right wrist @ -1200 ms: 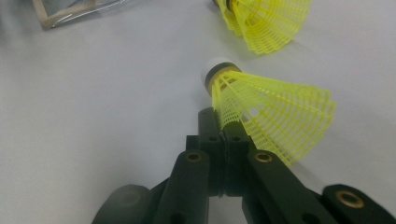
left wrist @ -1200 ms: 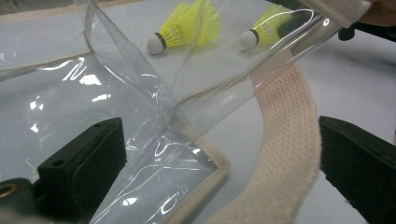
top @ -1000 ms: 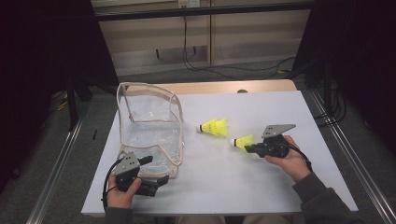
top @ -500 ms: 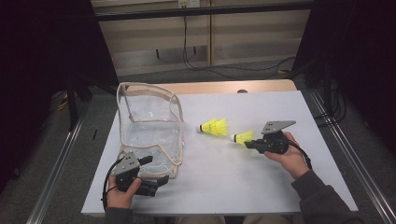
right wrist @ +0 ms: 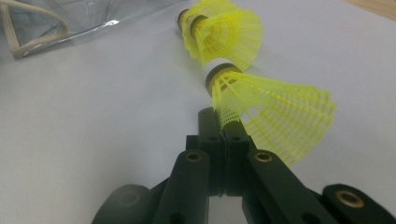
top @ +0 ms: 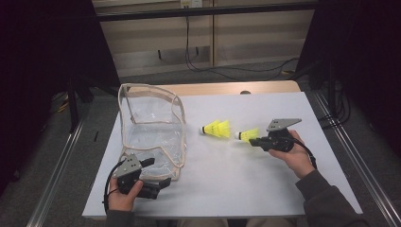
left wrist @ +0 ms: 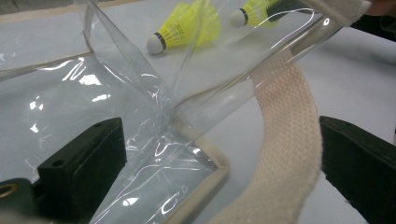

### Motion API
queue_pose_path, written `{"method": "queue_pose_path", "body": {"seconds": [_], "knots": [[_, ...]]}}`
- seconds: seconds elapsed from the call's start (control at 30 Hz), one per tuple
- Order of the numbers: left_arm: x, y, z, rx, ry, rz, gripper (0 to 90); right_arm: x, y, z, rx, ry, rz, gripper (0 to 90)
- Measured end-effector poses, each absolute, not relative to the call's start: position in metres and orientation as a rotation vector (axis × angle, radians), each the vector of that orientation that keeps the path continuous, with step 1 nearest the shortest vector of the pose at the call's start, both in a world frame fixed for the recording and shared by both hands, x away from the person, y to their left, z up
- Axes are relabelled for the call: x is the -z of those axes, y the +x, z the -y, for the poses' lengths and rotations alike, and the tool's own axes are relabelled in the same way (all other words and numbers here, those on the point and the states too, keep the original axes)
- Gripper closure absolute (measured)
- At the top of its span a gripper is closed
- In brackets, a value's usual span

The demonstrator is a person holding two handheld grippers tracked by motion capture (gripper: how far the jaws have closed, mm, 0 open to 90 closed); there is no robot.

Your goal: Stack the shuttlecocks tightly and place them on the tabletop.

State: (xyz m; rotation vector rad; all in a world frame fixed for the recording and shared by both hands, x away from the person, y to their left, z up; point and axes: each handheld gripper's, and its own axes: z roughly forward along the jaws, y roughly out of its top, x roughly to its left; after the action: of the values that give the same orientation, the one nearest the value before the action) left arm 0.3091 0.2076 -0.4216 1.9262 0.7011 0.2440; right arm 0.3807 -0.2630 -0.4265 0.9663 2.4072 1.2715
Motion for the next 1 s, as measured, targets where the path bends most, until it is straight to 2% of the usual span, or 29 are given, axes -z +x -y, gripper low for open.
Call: {"method": "queue_pose_path", "body": {"seconds": [1.0], "knots": [[0.422,0.310,-0.207,-0.246,1.923,-0.701,3.0,0.422,0.396,0.262,-1.288,0.970,-2.390,89.1]]}}
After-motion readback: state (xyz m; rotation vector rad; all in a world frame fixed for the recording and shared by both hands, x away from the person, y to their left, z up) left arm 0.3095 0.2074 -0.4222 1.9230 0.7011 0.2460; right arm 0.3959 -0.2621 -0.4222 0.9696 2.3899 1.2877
